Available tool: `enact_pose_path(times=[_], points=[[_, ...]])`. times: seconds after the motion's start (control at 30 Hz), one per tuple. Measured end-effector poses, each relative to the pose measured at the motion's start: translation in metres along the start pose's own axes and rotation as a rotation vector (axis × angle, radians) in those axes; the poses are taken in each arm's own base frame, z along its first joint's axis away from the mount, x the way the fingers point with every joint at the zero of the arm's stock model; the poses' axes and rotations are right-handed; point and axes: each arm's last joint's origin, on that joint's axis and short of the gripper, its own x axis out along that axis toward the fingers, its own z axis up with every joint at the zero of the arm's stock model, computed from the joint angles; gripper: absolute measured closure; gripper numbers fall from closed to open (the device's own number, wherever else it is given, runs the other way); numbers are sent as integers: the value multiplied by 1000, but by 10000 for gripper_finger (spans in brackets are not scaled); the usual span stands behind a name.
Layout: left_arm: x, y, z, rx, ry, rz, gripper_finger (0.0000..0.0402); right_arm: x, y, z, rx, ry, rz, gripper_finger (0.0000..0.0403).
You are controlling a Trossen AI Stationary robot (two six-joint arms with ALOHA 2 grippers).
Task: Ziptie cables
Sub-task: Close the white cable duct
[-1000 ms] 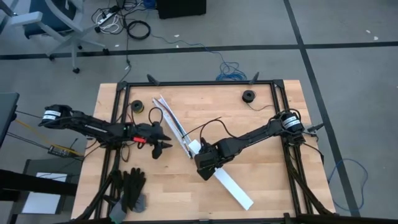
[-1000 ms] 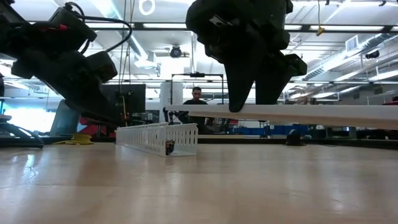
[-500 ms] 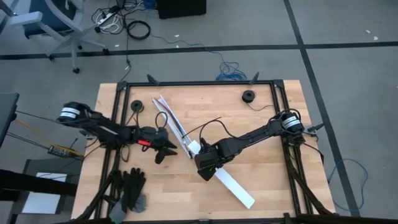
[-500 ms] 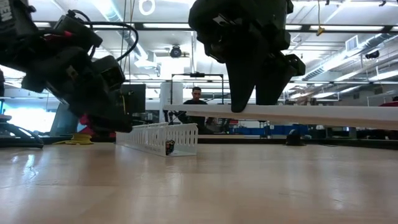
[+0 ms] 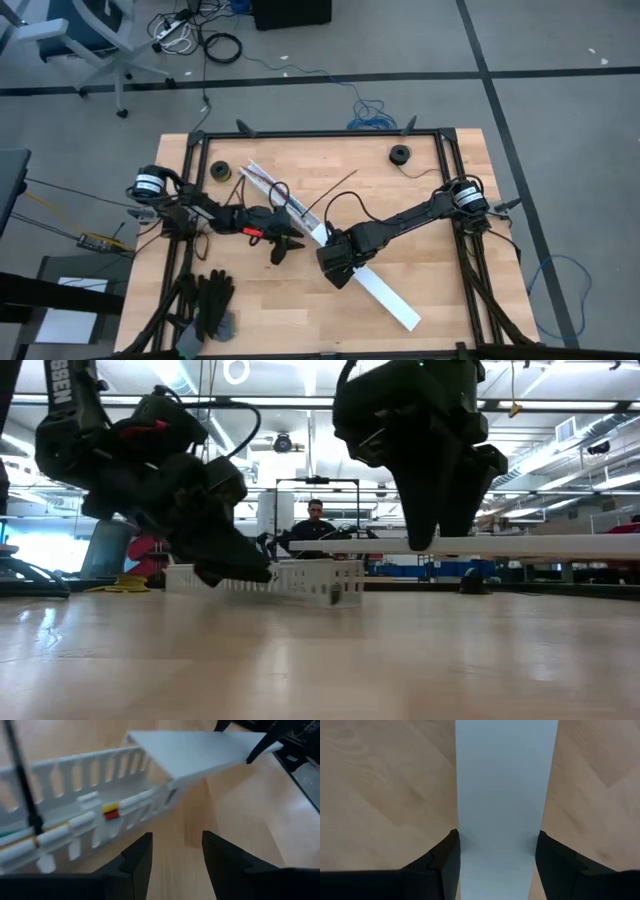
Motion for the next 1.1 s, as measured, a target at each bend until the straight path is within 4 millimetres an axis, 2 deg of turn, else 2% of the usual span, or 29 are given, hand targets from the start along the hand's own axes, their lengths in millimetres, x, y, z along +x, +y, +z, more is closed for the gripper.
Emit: enact_pose_path(times=[0.13, 0.3, 0.7, 1.1], points=[[5, -1, 8, 39, -24, -4, 255, 0, -4, -2, -25, 9, -41, 206], [5, -2, 8, 27, -5, -62, 255, -1, -13, -4, -87, 0, -160, 206], [4, -6, 7, 0, 17, -99, 255, -3, -9, 0, -240, -29, -114, 206], [-4, -4, 0, -27, 22, -95, 255, -3, -15, 11, -169, -50, -120, 206]])
